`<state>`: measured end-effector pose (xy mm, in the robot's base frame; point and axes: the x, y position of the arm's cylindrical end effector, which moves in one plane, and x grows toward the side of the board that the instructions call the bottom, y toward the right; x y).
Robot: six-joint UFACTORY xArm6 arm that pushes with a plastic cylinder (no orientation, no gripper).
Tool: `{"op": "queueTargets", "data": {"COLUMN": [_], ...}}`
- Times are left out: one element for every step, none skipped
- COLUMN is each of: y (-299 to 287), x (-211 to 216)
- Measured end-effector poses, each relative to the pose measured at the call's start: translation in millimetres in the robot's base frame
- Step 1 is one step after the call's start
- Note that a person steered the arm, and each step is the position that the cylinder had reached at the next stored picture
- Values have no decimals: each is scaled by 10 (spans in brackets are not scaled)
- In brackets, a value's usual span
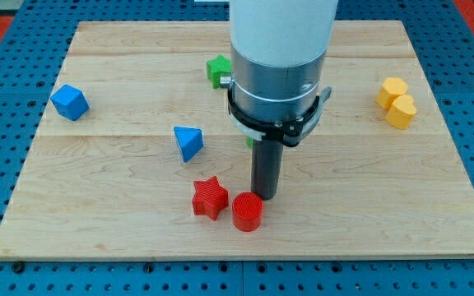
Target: Push the green circle parallel to the yellow blocks
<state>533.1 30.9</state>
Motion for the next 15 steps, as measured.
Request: {"op": "queueTargets", "data": {"y": [76,76,76,77,79,199,574,615,383,173,174,-191,-370,-244,-304], "x": [-347,-540,-562,-562,-562,-526,-434,-532,-854,-889,-559,-538,-925,-1055,-928]}}
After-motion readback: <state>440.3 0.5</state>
